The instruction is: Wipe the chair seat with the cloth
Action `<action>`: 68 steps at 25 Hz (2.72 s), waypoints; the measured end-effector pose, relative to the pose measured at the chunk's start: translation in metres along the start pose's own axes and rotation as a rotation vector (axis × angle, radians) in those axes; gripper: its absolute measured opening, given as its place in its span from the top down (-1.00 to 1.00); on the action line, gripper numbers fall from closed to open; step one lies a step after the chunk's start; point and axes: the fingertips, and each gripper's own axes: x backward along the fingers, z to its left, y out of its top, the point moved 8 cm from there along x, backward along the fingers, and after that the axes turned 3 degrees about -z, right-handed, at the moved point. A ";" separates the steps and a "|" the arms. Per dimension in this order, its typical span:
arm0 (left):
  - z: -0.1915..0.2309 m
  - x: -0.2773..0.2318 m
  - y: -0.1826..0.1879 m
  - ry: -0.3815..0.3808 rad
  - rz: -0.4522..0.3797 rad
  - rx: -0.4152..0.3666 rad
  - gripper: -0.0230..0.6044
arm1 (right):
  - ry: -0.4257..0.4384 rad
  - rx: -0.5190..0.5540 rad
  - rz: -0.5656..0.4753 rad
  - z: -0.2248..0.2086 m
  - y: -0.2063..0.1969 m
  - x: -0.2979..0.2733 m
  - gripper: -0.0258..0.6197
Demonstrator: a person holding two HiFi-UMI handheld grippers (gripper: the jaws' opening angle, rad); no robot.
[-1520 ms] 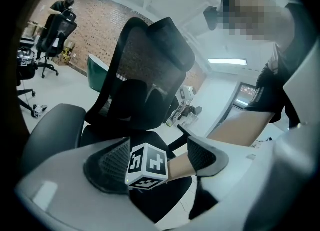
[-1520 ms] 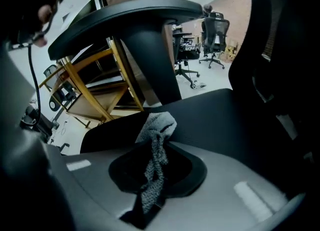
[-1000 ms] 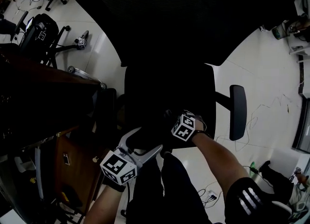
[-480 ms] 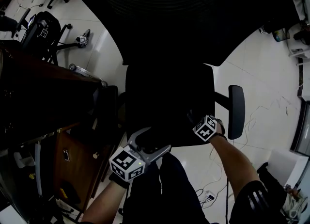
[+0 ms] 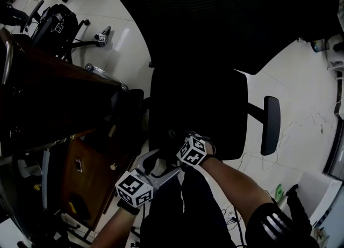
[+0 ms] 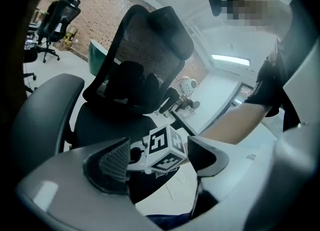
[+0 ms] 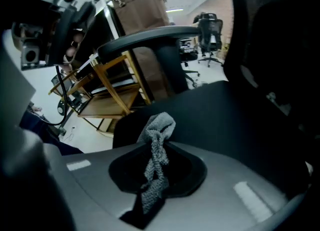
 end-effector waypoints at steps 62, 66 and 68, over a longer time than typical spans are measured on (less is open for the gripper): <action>-0.152 -0.009 0.104 -0.101 0.014 -0.136 -0.29 | -0.205 -0.361 -0.227 0.052 -0.070 0.283 0.78; -0.171 0.023 0.124 -0.086 -0.066 -0.155 -0.29 | -0.238 -0.309 -0.348 0.061 -0.025 0.324 0.78; -0.179 0.043 0.129 -0.085 -0.086 -0.172 -0.29 | -0.258 -0.287 -0.399 0.071 -0.005 0.343 0.78</action>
